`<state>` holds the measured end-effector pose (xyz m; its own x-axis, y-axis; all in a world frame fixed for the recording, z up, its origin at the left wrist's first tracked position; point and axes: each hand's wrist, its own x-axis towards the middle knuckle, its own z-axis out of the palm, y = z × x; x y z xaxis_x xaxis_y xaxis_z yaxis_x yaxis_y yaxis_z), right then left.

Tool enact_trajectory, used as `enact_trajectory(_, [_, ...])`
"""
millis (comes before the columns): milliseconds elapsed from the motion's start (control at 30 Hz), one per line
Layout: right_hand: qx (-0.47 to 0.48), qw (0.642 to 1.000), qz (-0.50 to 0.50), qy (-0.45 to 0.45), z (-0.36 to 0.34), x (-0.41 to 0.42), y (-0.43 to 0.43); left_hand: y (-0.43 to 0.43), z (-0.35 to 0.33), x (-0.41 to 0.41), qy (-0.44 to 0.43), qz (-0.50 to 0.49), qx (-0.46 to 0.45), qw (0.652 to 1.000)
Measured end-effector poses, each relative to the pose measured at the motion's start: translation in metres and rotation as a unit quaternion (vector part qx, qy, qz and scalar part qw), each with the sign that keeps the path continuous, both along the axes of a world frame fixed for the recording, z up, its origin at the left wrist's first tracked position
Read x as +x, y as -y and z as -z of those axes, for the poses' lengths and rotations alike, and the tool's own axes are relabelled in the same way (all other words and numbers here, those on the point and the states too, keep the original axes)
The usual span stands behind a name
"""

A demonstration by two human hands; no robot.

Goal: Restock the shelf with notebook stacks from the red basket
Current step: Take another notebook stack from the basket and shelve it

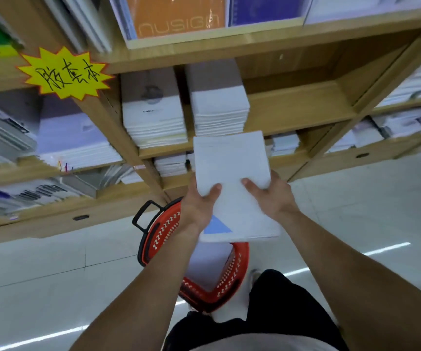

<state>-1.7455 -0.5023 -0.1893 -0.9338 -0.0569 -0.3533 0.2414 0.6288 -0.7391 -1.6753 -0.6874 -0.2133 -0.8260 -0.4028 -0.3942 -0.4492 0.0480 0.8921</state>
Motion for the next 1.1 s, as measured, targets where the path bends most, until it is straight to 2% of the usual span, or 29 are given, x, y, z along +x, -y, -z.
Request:
enact_trajectory(233, [-0.003, 1.000, 0.001, 0.007, 0.010, -0.081, -0.064, -0.068, 0.007, -0.081, 0.019, -0.002, 0.012, 1.000])
enact_trajectory(367, [0.007, 0.999, -0.023, 0.026, 0.025, -0.140, -0.110, -0.124, 0.030, -0.131, 0.039, -0.049, 0.038, 0.997])
enact_trajectory(533, [0.002, 0.999, -0.043, 0.018, 0.044, -0.219, -0.152, -0.175, 0.046, -0.200, 0.046, -0.093, 0.016, 0.994])
enact_trajectory(633, [-0.008, 0.999, -0.038, -0.003, 0.062, -0.267, -0.152, -0.179, 0.055, -0.251, 0.057, -0.107, 0.000, 0.993])
enact_trajectory(733, [0.004, 0.999, -0.039, -0.026, 0.082, -0.317, -0.144, -0.172, 0.064, -0.297, 0.084, -0.101, -0.068, 0.989])
enact_trajectory(867, [-0.033, 0.998, -0.032, -0.038, 0.102, -0.371, -0.129, -0.156, 0.070, -0.344, 0.070, -0.098, -0.117, 0.986])
enact_trajectory(1100, [-0.019, 0.997, -0.047, -0.052, 0.115, -0.411, -0.116, -0.144, 0.076, -0.380, 0.085, -0.088, -0.155, 0.980])
